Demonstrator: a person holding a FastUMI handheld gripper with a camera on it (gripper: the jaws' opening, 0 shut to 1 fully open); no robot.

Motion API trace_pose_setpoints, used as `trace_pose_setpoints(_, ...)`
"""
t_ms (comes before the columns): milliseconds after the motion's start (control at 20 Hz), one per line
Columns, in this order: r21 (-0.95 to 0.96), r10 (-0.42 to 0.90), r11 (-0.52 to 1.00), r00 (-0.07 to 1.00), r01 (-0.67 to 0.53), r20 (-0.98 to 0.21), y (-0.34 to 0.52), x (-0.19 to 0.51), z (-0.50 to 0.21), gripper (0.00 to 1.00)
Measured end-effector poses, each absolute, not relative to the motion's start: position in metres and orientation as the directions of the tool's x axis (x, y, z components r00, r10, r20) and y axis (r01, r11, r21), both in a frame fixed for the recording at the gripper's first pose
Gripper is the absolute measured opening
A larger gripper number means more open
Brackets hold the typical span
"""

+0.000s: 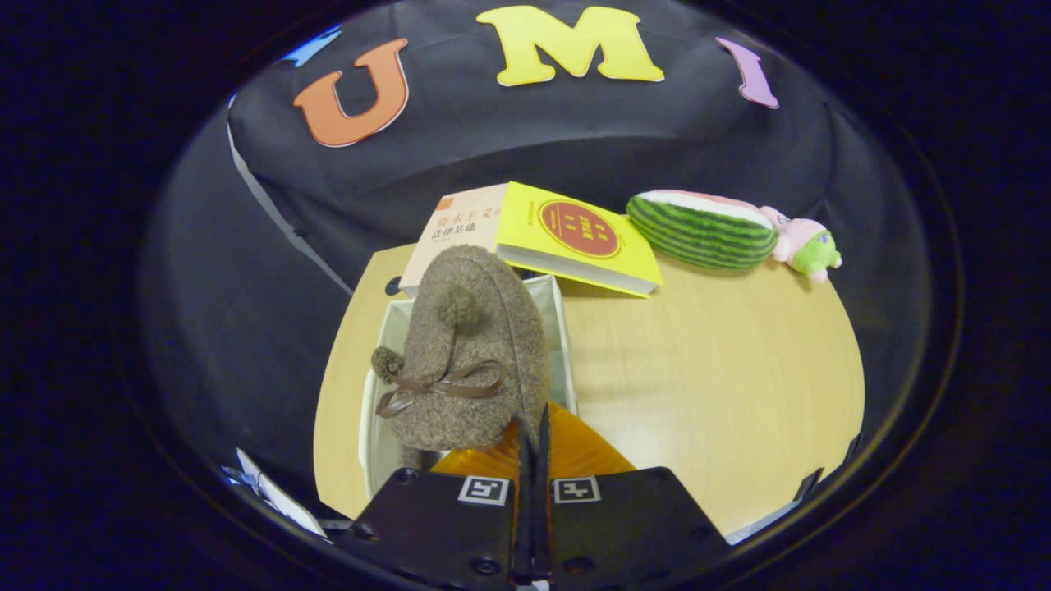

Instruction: Open the storage box then place both shoes into the box .Put the left shoe in first, then the right shoe, with the right side of both shoes facing outward in a uniform manner.

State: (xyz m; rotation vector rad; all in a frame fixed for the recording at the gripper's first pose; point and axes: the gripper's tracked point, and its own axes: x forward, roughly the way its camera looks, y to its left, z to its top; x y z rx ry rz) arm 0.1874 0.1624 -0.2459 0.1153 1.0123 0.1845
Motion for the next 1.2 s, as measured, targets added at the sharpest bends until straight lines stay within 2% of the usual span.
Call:
trace_pose_setpoints(250,0.154,0.166,0.986,0.549,-0.069,-0.819,0.156,0.191,-0.267,0.07)
trace_pose_setpoints(350,0.18,0.199,0.98,0.542,-0.089,-0.816,0.162,0.191,-0.271,0.08)
trace_pose_setpoints(450,0.211,0.23,0.972,0.546,-0.098,-0.806,0.165,0.188,-0.269,0.27)
trace_pose_setpoints(550,0.194,0.215,0.976,0.587,-0.1,-0.781,0.16,0.189,-0.256,0.52)
trace_pose_setpoints(800,0.128,0.175,0.985,0.676,-0.119,-0.716,0.144,0.182,-0.218,0.87)
trace_pose_setpoints(900,0.132,0.2,0.98,0.7,-0.151,-0.685,0.145,0.175,-0.203,1.0)
trace_pose_setpoints(1050,0.103,0.165,0.986,0.743,-0.129,-0.649,0.122,0.173,-0.187,1.0)
trace_pose_setpoints(1200,0.028,0.094,0.995,0.823,-0.095,-0.56,0.093,0.173,-0.152,1.0)
